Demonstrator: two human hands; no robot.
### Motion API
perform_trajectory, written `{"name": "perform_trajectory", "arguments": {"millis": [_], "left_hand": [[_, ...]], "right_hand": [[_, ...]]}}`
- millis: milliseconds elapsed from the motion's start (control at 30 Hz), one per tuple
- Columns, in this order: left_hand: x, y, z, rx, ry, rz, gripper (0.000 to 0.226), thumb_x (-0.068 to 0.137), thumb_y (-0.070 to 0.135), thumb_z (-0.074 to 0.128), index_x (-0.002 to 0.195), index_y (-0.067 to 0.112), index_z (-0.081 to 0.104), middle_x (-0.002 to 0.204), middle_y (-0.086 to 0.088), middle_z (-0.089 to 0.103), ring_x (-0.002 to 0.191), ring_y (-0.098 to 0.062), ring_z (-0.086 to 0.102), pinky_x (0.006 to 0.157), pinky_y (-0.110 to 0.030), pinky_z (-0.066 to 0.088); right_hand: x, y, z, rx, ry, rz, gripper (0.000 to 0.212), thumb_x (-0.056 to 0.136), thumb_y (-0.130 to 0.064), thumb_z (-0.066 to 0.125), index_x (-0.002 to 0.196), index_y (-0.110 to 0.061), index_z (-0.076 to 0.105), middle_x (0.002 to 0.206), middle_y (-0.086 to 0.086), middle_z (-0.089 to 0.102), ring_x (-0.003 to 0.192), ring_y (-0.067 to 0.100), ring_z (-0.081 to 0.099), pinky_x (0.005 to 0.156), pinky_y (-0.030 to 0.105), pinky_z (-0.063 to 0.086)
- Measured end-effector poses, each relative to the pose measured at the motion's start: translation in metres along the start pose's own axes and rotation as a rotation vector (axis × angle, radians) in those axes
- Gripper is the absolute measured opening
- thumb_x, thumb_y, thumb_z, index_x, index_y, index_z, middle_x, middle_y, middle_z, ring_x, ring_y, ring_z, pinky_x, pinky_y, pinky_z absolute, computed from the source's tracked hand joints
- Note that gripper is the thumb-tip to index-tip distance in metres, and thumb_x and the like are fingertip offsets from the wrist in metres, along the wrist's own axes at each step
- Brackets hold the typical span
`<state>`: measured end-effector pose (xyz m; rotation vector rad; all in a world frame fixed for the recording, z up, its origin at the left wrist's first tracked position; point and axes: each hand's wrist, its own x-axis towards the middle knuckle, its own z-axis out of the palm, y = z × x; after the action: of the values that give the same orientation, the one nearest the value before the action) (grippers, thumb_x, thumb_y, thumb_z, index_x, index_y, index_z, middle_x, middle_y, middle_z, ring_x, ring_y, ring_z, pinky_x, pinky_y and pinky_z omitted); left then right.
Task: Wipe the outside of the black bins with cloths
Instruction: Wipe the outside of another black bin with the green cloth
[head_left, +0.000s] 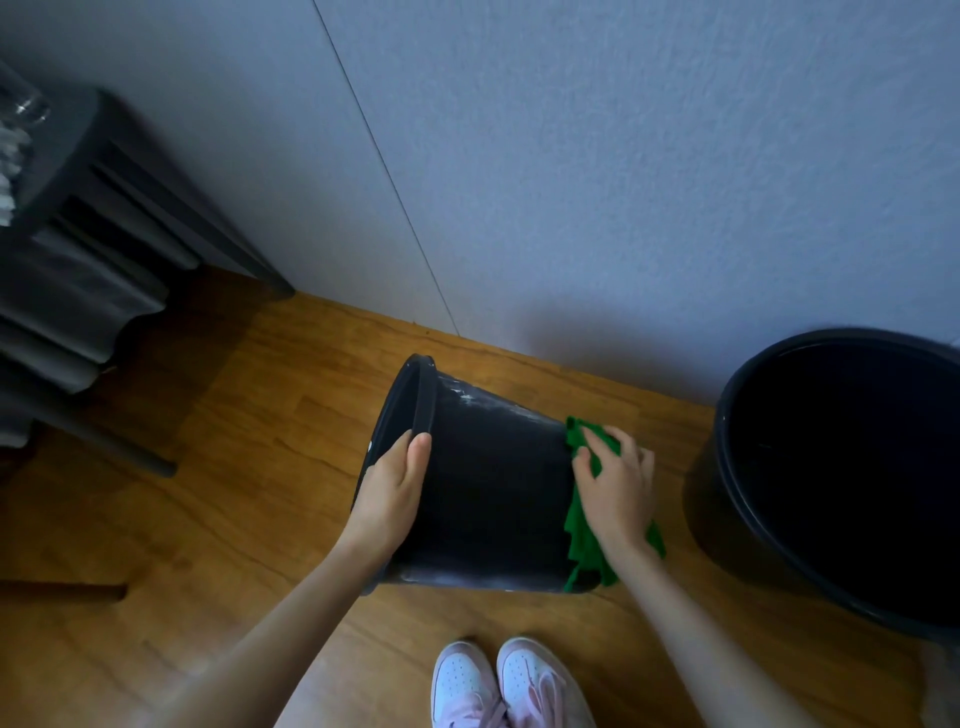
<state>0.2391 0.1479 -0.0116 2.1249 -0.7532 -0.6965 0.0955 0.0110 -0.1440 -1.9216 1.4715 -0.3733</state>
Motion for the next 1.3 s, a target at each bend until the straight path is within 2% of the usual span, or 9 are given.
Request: {"name": "perform_trajectory", "arguments": {"millis": [133,300,567,700,833,1000,1100,1233,1300], "left_hand": [[-0.002,0.006,0.004,0.055,-0.029,0.058,0.035,0.1,0.027,0.034,0.068,0.022,0.046,0.061,0.007,0.049,0.054,0.005,0.051,0.051,-0.012,0.038],[-0.005,0.007,0.004,0.039,-0.053,0.044,0.033,0.1,0.026,0.036,0.069,0.021,0.048,0.06,0.005,0.052,0.051,0.003,0.052,0.047,-0.011,0.037],[-0.011,0.014,0.001,-0.02,-0.114,0.015,0.027,0.101,0.024,0.033,0.081,0.03,0.051,0.069,0.015,0.056,0.071,0.001,0.062,0.057,-0.004,0.041],[-0.017,0.022,0.002,-0.08,-0.228,-0.031,0.026,0.101,0.018,0.031,0.121,0.035,0.031,0.091,0.03,0.04,0.068,0.037,0.044,0.06,0.009,0.034],[-0.013,0.01,0.0,-0.14,-0.296,-0.086,0.047,0.095,0.007,0.045,0.135,0.029,0.036,0.107,0.017,0.061,0.093,0.011,0.061,0.073,-0.009,0.05],[-0.007,0.025,0.003,-0.255,-0.33,-0.141,0.03,0.09,0.037,0.046,0.115,0.026,0.058,0.109,0.005,0.067,0.097,-0.006,0.064,0.081,-0.024,0.048],[-0.001,0.032,0.008,-0.24,-0.317,-0.209,0.027,0.096,0.032,0.041,0.107,0.018,0.062,0.104,-0.003,0.067,0.097,-0.017,0.064,0.079,-0.028,0.05],[0.001,0.035,0.012,-0.227,-0.289,-0.233,0.024,0.098,0.022,0.037,0.111,0.021,0.058,0.104,0.0,0.065,0.097,-0.015,0.062,0.08,-0.029,0.048],[0.002,0.035,0.01,-0.205,-0.259,-0.22,0.026,0.098,0.02,0.037,0.119,0.022,0.052,0.108,0.001,0.062,0.1,-0.015,0.059,0.086,-0.032,0.047]], "right_hand": [[-0.041,-0.066,0.006,0.083,0.152,-0.272,0.038,0.086,-0.034,0.045,0.116,-0.024,0.065,0.124,0.004,0.058,0.109,0.029,0.05,0.079,0.041,0.049],[-0.024,-0.106,0.005,0.134,0.067,-0.355,0.034,0.088,-0.035,0.051,0.119,-0.027,0.063,0.128,-0.004,0.055,0.118,0.022,0.045,0.083,0.041,0.046],[0.032,-0.014,0.002,0.017,-0.09,0.071,0.032,0.093,-0.028,0.048,0.122,-0.023,0.062,0.133,-0.002,0.051,0.121,0.026,0.04,0.094,0.036,0.039],[0.035,0.006,-0.001,0.008,-0.095,0.127,0.032,0.094,-0.028,0.049,0.123,-0.021,0.061,0.133,-0.001,0.05,0.123,0.026,0.038,0.099,0.041,0.036],[0.031,0.006,-0.002,0.026,-0.095,0.094,0.034,0.093,-0.031,0.05,0.124,-0.022,0.06,0.135,0.0,0.049,0.125,0.026,0.038,0.101,0.041,0.035],[0.032,0.014,-0.01,0.055,-0.227,0.14,0.063,0.09,-0.045,0.053,0.143,-0.018,0.034,0.15,0.006,0.03,0.138,0.027,0.025,0.111,0.04,0.026],[0.033,0.017,-0.015,0.092,-0.266,0.228,0.08,0.088,-0.043,0.058,0.148,-0.009,0.017,0.155,0.009,0.018,0.142,0.026,0.018,0.114,0.038,0.022],[0.034,0.013,-0.019,0.074,-0.306,0.206,0.065,0.085,-0.042,0.06,0.137,-0.008,0.041,0.139,0.011,0.043,0.132,0.031,0.035,0.103,0.036,0.033],[0.033,0.013,-0.02,0.057,-0.39,0.21,0.065,0.085,-0.046,0.056,0.14,-0.015,0.038,0.143,0.009,0.039,0.133,0.033,0.032,0.105,0.038,0.033]]}}
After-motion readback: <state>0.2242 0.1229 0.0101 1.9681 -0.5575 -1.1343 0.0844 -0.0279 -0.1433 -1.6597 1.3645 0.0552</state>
